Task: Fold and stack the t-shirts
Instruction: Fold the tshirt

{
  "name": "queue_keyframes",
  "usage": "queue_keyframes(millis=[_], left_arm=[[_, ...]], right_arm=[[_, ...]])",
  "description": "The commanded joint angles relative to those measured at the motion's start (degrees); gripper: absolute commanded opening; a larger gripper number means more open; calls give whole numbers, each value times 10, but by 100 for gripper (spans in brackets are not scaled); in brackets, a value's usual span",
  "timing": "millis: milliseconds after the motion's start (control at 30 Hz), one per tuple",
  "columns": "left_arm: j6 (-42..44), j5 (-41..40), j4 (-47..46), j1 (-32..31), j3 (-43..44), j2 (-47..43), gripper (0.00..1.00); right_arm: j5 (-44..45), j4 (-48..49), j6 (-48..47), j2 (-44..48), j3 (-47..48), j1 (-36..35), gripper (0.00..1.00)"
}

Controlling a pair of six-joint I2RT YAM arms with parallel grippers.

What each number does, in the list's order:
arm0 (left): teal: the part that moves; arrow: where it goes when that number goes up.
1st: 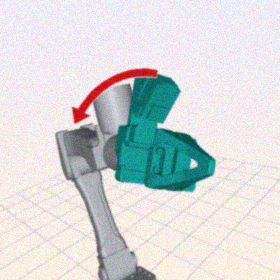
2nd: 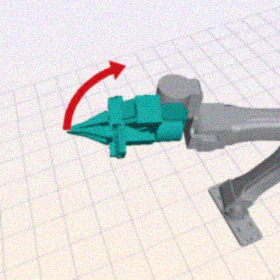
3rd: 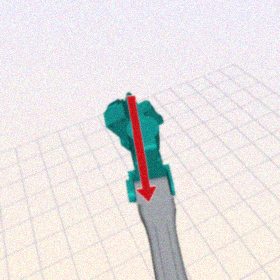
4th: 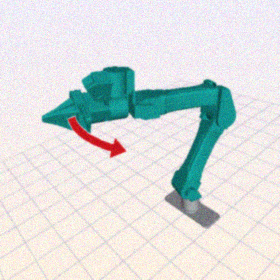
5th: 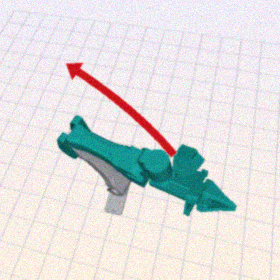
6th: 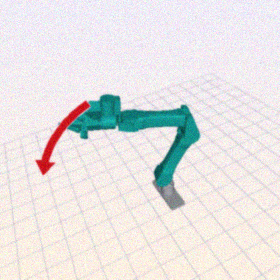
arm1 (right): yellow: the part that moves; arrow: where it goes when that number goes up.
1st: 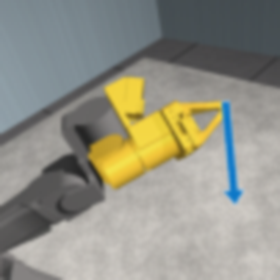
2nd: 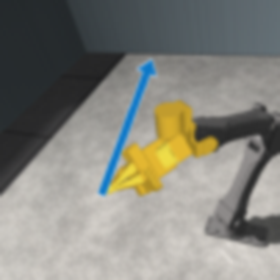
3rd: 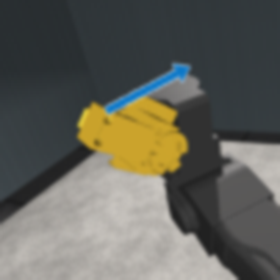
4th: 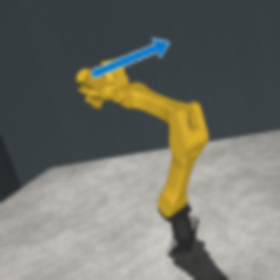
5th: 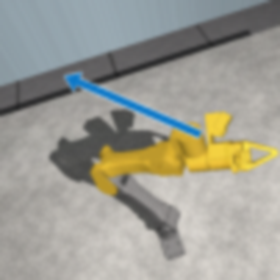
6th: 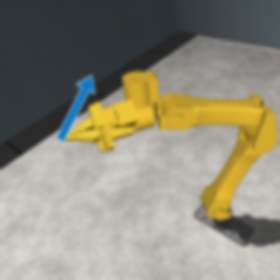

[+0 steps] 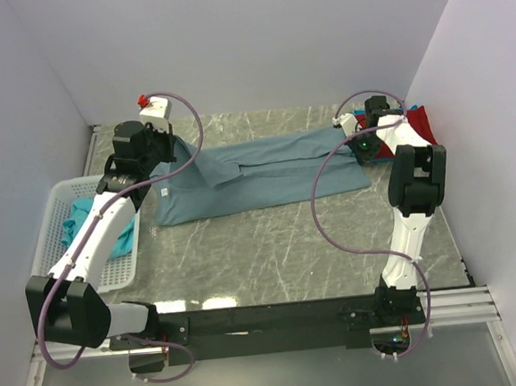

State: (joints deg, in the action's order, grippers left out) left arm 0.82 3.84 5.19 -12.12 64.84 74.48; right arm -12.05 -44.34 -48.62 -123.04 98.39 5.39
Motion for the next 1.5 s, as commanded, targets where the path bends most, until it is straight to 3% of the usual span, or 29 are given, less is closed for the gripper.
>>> queue_keyframes(millis=[0,400,433,533,633,1133,1467], left_arm=[[-5,-12,-12,6,7,3,1],[-5,-1,-7,11,9,11,1],[-5,0,-7,11,10,14,1],[-5,6,-5,11,13,22,1],[-24,10,-3,11,22,36,0],[4,4,17,11,105,134,1],[17,-32,21,12,121,178,1]], right_arm=[[7,4,9,-2,30,-4,0],[2,8,19,-4,32,-11,0],[2,10,20,-4,32,-12,5],[11,32,37,3,25,-14,33],[16,64,73,24,12,-14,43],[-84,101,122,194,-143,-13,48],[-112,112,125,216,-174,-13,49]])
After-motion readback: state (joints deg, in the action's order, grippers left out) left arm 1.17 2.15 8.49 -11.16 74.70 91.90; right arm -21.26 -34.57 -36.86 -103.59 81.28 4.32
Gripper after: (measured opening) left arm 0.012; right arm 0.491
